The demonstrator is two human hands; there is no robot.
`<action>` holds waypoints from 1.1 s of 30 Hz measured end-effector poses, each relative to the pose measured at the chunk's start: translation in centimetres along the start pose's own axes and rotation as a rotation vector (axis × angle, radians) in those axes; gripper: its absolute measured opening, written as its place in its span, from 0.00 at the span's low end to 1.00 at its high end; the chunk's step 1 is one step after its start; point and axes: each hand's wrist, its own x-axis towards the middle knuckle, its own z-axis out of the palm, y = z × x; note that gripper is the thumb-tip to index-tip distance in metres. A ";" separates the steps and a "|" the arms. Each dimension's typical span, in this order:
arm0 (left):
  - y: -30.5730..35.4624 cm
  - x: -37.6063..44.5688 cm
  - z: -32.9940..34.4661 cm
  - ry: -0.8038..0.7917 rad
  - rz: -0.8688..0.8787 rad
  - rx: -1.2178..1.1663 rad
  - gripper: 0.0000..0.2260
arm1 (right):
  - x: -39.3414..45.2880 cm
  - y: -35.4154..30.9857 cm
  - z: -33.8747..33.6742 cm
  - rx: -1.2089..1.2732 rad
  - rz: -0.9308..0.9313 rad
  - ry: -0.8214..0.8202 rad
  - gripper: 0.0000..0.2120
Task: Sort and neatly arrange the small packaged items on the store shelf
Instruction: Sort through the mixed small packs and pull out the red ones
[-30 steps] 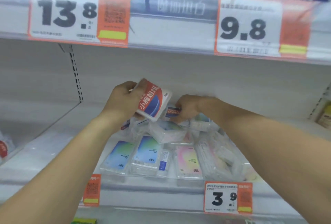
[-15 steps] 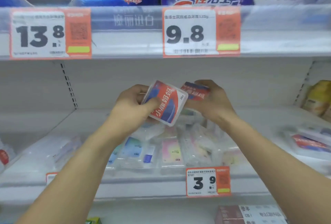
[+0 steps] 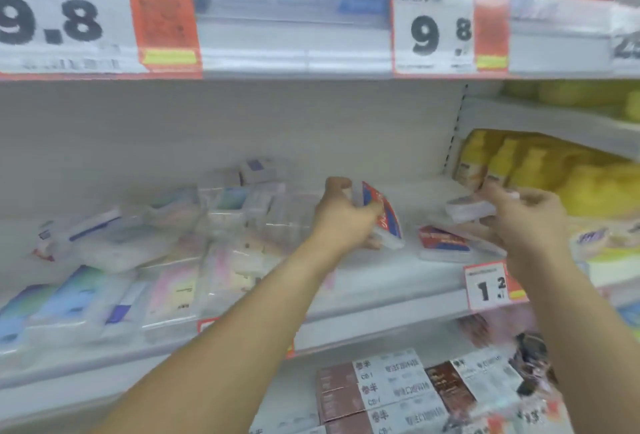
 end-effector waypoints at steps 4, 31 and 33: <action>-0.6 1.2 4.7 -0.111 0.030 0.195 0.36 | 1.0 -0.4 -0.7 0.006 0.018 -0.047 0.24; 0.7 -5.7 -19.5 0.237 0.267 1.201 0.25 | -6.6 0.0 8.9 -0.828 -0.675 -0.356 0.06; 0.7 -6.0 -23.4 0.224 0.045 1.257 0.32 | -9.4 -1.0 11.0 -0.739 -0.675 -0.550 0.06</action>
